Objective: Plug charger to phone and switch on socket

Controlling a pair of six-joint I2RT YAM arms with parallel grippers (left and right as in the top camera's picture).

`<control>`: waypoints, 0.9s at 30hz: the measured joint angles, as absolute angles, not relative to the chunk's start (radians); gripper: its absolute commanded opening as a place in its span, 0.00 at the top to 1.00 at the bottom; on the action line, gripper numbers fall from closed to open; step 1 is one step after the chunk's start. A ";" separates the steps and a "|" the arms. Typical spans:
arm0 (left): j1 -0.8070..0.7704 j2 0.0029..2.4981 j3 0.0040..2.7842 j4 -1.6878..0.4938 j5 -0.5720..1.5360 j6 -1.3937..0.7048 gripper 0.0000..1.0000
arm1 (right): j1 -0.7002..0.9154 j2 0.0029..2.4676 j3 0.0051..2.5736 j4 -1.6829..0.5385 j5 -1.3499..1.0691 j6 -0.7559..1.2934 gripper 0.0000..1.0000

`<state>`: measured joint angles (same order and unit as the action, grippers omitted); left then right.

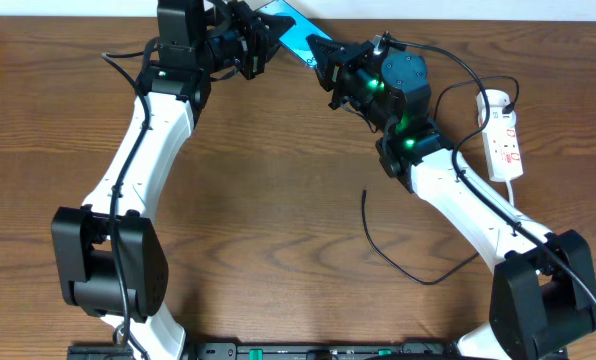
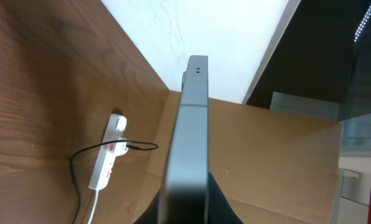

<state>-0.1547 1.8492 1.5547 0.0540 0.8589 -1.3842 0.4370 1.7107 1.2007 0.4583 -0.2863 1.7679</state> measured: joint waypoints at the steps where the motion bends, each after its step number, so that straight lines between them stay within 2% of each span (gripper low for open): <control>1: -0.155 1.849 1.555 0.054 0.859 -1.384 0.92 | 0.437 1.711 1.201 0.458 -0.286 1.768 0.99; 27: -0.155 1.849 1.555 0.056 0.861 -1.384 0.93 | 0.437 1.711 1.201 0.458 -0.278 1.757 0.98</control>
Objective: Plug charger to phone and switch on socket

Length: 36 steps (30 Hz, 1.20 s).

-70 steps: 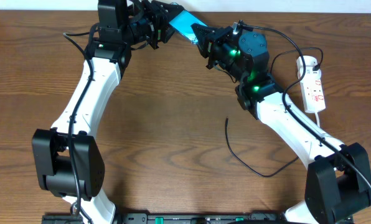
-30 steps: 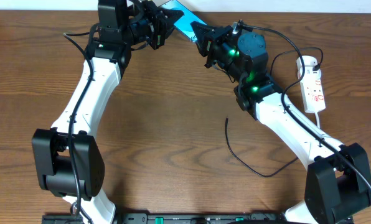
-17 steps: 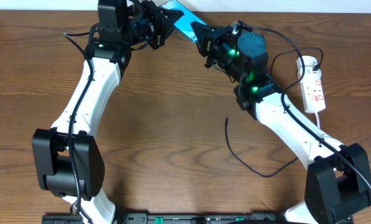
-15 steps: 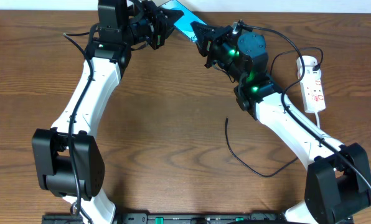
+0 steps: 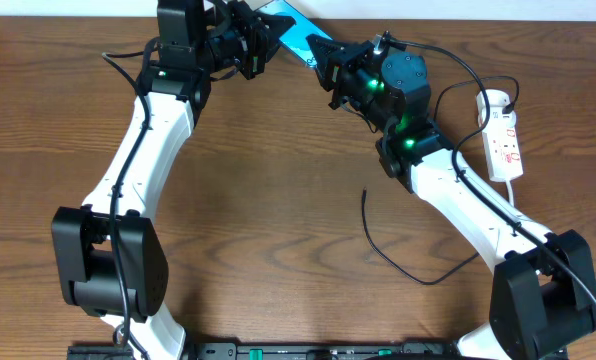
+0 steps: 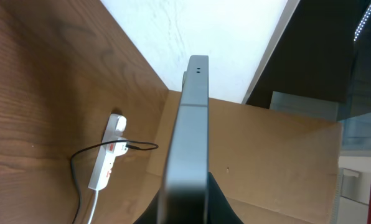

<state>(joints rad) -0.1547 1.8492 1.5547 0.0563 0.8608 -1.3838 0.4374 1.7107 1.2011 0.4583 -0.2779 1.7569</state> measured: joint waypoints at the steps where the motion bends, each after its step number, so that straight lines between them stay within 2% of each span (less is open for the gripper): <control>1: -0.155 1.849 1.555 0.056 0.861 -1.384 0.93 | 0.437 1.711 1.201 0.458 -0.278 1.757 0.94; 7: -0.155 1.849 1.555 0.054 0.862 -1.386 0.93 | 0.439 1.711 1.201 0.453 -0.273 1.699 0.78; 10: -0.156 1.849 1.555 0.053 0.863 -1.387 0.93 | 0.439 1.711 1.201 0.452 -0.270 1.678 0.74; 13: -0.160 1.849 1.555 0.053 0.866 -1.387 0.93 | 0.439 1.711 1.201 0.452 -0.267 1.669 0.64; 18: -0.164 1.849 1.555 0.052 0.867 -1.387 0.92 | 0.439 1.711 1.201 0.453 -0.264 1.659 0.37; 20: -0.164 1.849 1.555 0.053 0.868 -1.387 0.92 | 0.439 1.711 1.201 0.453 -0.259 1.649 0.23; 24: -0.164 1.849 1.555 0.053 0.870 -1.387 0.93 | 0.440 1.711 1.201 0.453 -0.251 1.615 0.01; 36: -0.162 1.849 1.555 0.027 0.880 -1.356 0.93 | 0.432 1.711 1.201 0.400 -0.253 1.324 0.01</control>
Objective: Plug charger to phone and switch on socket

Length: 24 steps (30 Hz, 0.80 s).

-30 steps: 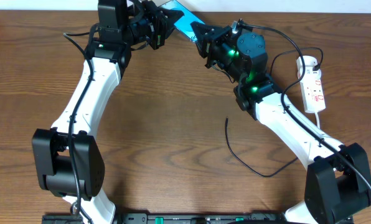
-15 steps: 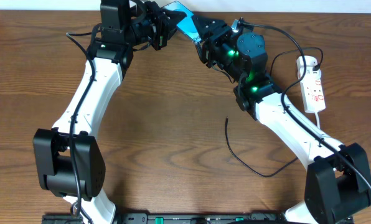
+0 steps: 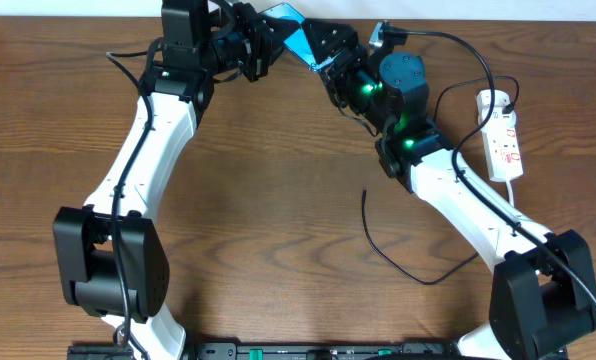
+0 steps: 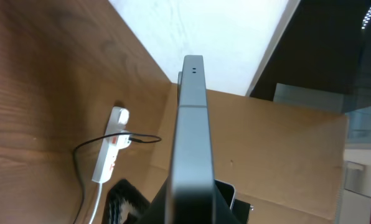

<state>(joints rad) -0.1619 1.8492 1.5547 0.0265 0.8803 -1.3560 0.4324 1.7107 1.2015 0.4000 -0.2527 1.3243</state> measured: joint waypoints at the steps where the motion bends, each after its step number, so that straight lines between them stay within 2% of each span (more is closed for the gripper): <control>1: -0.160 1.849 1.555 0.016 0.884 -1.351 0.93 | 0.429 1.711 1.201 0.387 -0.256 1.306 0.01; 16: -0.045 1.849 1.554 -0.215 0.897 -1.181 0.92 | 0.226 1.711 1.202 0.297 -0.444 1.069 0.01; 21: 0.002 1.849 1.554 -0.236 0.960 -1.123 0.93 | 0.155 1.711 1.230 0.004 -0.539 0.901 0.01; 24: 0.028 1.849 1.554 -0.242 1.012 -1.095 0.93 | 0.135 1.711 1.287 -0.255 -0.532 0.756 0.01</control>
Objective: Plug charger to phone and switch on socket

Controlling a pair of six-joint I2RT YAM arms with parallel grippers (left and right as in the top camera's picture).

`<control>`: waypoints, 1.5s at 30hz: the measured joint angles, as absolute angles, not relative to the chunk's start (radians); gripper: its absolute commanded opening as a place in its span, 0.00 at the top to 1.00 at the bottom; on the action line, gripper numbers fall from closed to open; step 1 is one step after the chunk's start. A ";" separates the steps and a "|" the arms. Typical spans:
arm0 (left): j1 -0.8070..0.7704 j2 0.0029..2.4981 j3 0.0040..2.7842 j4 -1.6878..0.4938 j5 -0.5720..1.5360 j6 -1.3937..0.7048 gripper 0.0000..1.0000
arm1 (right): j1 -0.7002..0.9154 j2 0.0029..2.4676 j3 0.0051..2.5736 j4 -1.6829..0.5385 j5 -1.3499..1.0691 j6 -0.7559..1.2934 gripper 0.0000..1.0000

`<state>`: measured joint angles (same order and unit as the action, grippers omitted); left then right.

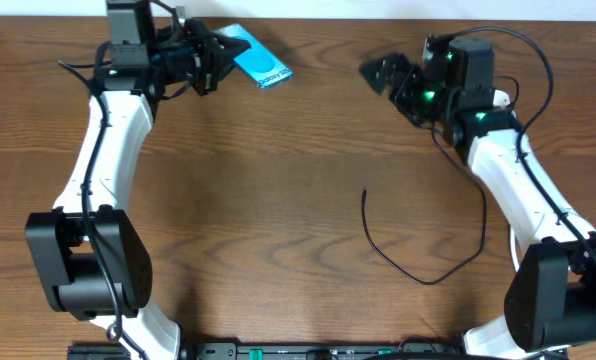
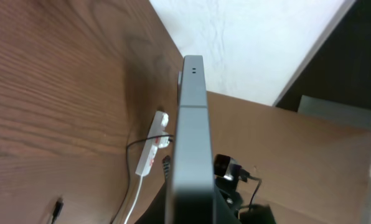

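Observation:
A blue phone (image 1: 257, 58) is held off the table at the back left, with my left gripper (image 1: 216, 56) shut on its near end. In the left wrist view the phone (image 2: 192, 118) shows edge-on, running up from that gripper (image 2: 189, 208). The black charger cable (image 1: 418, 280) lies loose on the table, its free plug end (image 1: 364, 193) near the middle. My right gripper (image 1: 382, 72) hangs open and empty at the back right, well apart from the phone. The white socket strip (image 2: 152, 153) lies by the right edge, mostly hidden under the right arm in the overhead view.
The table's far edge (image 1: 318, 18) runs just behind both grippers. A cardboard wall (image 2: 297, 162) stands beyond the table. The right arm (image 1: 508, 170) crosses above the cable's far loop.
The left gripper has carried the phone to the left. My right gripper, which was at the phone's other end, is now off it and has moved right toward the socket strip.
At the first two moments both grippers met at the phone over the back middle of the table, barely moving. Then the phone sat slightly higher between them. Now only the left holds it, at the back left, and the right is apart.

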<state>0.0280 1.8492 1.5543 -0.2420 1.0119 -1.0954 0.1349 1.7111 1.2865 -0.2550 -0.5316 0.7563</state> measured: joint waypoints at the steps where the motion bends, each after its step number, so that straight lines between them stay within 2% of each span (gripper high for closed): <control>1: 0.035 1.849 1.554 -0.254 1.024 -1.085 0.93 | 0.135 1.711 1.325 -0.365 -0.509 0.700 0.01; 8: 0.044 1.849 1.554 -0.438 1.056 -0.944 0.93 | 0.173 1.711 1.580 -0.814 -0.313 0.443 0.01; 13: 0.044 1.849 1.526 -0.547 1.056 -0.821 0.93 | 0.206 1.710 1.639 -0.977 -0.245 0.357 0.01; 18: 0.044 1.849 1.454 -0.560 1.056 -0.720 0.92 | 0.260 1.710 1.639 -1.075 -0.144 0.327 0.01; 22: 0.044 1.849 1.351 -0.504 1.069 -0.656 0.92 | 0.325 1.710 1.639 -1.118 -0.083 0.320 0.01; 27: 0.044 1.849 1.203 -0.323 1.133 -0.608 0.93 | 0.391 1.710 1.639 -1.135 -0.062 0.317 0.01; 35: 0.040 1.850 1.134 -0.280 1.184 -0.519 0.93 | 0.444 1.710 1.631 -1.150 -0.089 0.316 0.01; 45: 0.027 1.919 1.132 -0.003 1.231 -0.635 0.93 | 0.471 1.710 1.473 -1.078 -0.133 0.310 0.01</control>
